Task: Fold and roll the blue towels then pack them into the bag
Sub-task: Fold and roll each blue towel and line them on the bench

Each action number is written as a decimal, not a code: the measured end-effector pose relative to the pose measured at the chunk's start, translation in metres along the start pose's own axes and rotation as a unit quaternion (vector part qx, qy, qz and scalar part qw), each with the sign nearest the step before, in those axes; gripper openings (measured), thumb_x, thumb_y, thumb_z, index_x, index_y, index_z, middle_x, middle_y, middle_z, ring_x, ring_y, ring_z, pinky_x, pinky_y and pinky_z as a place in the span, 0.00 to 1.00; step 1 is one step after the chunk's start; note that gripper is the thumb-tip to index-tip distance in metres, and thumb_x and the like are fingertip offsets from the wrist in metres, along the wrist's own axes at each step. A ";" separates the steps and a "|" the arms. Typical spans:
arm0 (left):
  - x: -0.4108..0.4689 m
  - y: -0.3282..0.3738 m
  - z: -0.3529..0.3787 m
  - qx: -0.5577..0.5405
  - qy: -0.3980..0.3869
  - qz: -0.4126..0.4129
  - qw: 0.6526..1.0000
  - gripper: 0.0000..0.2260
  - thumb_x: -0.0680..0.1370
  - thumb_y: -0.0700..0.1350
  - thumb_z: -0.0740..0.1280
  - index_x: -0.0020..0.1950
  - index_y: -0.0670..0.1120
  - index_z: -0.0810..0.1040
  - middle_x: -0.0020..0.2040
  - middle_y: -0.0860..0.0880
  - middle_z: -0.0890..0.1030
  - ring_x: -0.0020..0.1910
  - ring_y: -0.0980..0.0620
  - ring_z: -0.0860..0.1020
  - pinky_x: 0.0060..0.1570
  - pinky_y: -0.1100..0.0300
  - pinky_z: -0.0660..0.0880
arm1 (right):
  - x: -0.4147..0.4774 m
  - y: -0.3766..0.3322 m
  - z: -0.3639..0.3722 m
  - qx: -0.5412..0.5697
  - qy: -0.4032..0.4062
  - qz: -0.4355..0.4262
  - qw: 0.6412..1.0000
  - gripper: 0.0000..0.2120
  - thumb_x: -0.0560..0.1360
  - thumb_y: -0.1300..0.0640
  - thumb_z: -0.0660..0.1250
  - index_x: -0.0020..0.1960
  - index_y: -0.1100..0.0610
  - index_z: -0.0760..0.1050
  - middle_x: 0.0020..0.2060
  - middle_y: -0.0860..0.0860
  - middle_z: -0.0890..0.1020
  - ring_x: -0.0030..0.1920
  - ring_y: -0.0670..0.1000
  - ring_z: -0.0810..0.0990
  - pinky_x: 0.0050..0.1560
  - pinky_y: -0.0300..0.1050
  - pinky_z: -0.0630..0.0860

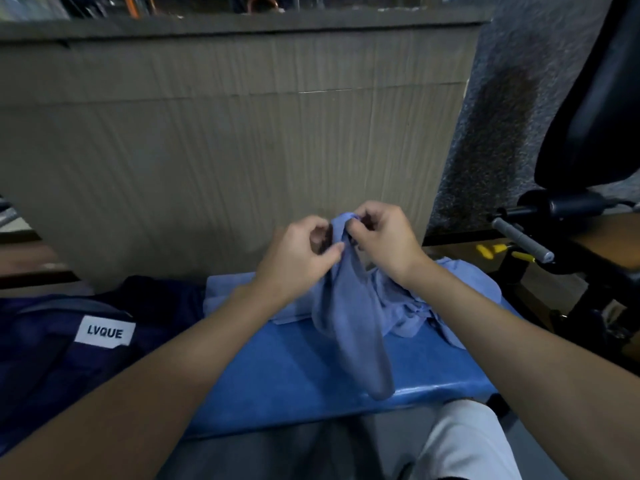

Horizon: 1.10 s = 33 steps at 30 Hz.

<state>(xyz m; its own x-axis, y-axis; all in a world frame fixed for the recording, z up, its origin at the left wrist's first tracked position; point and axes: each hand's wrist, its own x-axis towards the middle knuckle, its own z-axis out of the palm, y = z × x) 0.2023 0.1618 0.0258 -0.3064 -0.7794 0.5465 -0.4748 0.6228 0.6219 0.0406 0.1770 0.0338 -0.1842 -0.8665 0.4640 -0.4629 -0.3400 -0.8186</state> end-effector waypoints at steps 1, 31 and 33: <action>-0.006 -0.005 0.000 -0.012 -0.001 -0.033 0.999 0.05 0.74 0.43 0.73 0.45 0.42 0.80 0.39 0.48 0.83 0.40 0.49 0.81 0.45 0.50 0.79 | 0.001 -0.003 0.003 0.008 -0.001 0.003 1.000 0.09 0.73 0.64 0.66 0.35 0.59 0.74 0.29 0.55 0.77 0.32 0.50 0.74 0.37 0.52 0.74; -0.046 -0.053 -0.003 -0.092 -0.055 -0.095 0.990 0.07 0.75 0.34 0.70 0.42 0.47 0.80 0.40 0.53 0.82 0.41 0.59 0.80 0.49 0.61 0.76 | -0.016 -0.040 -0.018 0.044 -0.084 -0.042 0.995 0.09 0.78 0.67 0.64 0.45 0.55 0.77 0.39 0.52 0.81 0.41 0.46 0.78 0.44 0.41 0.75; -0.047 -0.053 0.001 -0.126 -0.075 -0.113 0.983 0.05 0.74 0.38 0.72 0.45 0.48 0.81 0.41 0.51 0.84 0.44 0.58 0.81 0.50 0.59 0.77 | -0.016 -0.038 -0.019 0.036 -0.079 -0.043 0.995 0.09 0.78 0.67 0.64 0.45 0.55 0.77 0.40 0.52 0.81 0.41 0.45 0.79 0.45 0.40 0.76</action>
<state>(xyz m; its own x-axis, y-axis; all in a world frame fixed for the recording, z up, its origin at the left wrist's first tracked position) 0.2408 0.1655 -0.0334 -0.3443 -0.8894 0.3007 -0.3308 0.4147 0.8477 0.0444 0.2111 0.0638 -0.0058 -0.8772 0.4801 -0.4059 -0.4367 -0.8028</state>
